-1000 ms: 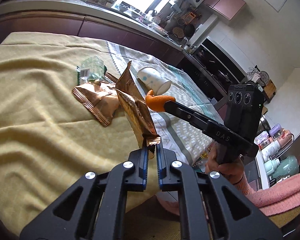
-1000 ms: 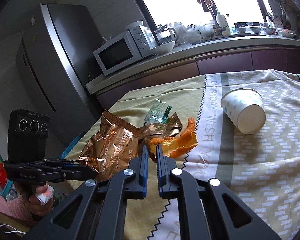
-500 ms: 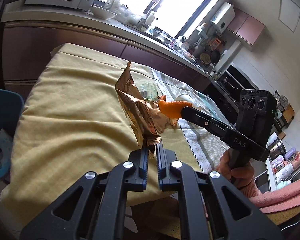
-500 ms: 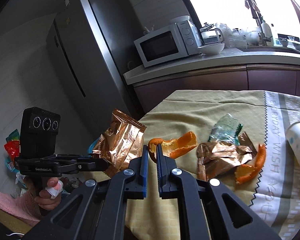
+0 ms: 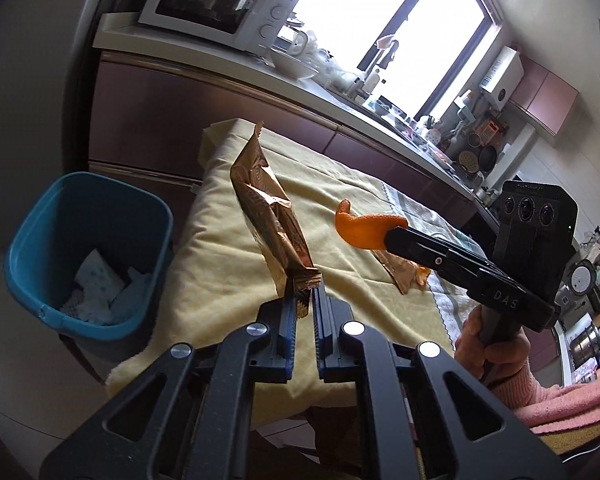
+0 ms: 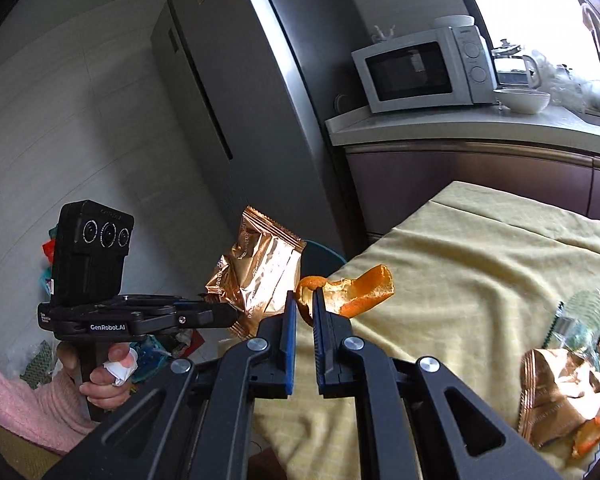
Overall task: Collect trash
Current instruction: 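Carry the copper wrapper and orange peel to the teal bin, then open both grippers over the teal bin to drop wrapper and peel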
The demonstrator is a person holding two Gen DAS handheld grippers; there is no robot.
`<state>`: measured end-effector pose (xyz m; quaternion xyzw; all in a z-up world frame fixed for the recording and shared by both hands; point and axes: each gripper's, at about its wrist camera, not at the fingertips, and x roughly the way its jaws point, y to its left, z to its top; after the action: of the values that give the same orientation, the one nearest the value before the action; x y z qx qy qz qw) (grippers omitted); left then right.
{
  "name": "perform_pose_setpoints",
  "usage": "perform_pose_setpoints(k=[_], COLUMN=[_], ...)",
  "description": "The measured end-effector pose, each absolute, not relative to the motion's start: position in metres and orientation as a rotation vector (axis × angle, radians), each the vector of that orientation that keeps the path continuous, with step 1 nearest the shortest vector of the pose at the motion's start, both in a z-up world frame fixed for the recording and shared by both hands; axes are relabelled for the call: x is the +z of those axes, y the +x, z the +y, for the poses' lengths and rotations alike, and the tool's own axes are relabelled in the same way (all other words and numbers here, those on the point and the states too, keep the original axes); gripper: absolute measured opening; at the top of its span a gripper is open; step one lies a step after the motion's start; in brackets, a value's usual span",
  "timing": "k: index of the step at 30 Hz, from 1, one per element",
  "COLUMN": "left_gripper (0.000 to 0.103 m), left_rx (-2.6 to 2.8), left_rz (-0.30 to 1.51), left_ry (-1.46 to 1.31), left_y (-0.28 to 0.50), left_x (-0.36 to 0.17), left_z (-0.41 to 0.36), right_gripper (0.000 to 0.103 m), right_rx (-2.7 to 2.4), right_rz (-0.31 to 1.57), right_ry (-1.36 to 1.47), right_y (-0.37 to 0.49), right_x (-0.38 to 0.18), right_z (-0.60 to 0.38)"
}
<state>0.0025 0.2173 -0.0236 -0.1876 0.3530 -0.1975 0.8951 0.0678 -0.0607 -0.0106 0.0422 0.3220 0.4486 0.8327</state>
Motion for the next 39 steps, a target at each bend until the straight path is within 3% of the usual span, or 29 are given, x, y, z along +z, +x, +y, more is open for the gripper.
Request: perform_pose_setpoints(k=[22, 39], left_gripper=[0.008, 0.008], left_rx=[-0.16, -0.106], left_rz=[0.755, 0.815], left_ry=[-0.444, -0.427], left_y=[0.017, 0.047], left_x=[-0.044, -0.073], left_z=[0.304, 0.309], right_gripper=[0.007, 0.007], right_rx=[1.159, 1.162], right_rz=[0.771, 0.901], right_ry=[-0.014, -0.067], right_y=[0.1, 0.134], right_x=[-0.018, -0.055], right_z=[0.055, 0.113])
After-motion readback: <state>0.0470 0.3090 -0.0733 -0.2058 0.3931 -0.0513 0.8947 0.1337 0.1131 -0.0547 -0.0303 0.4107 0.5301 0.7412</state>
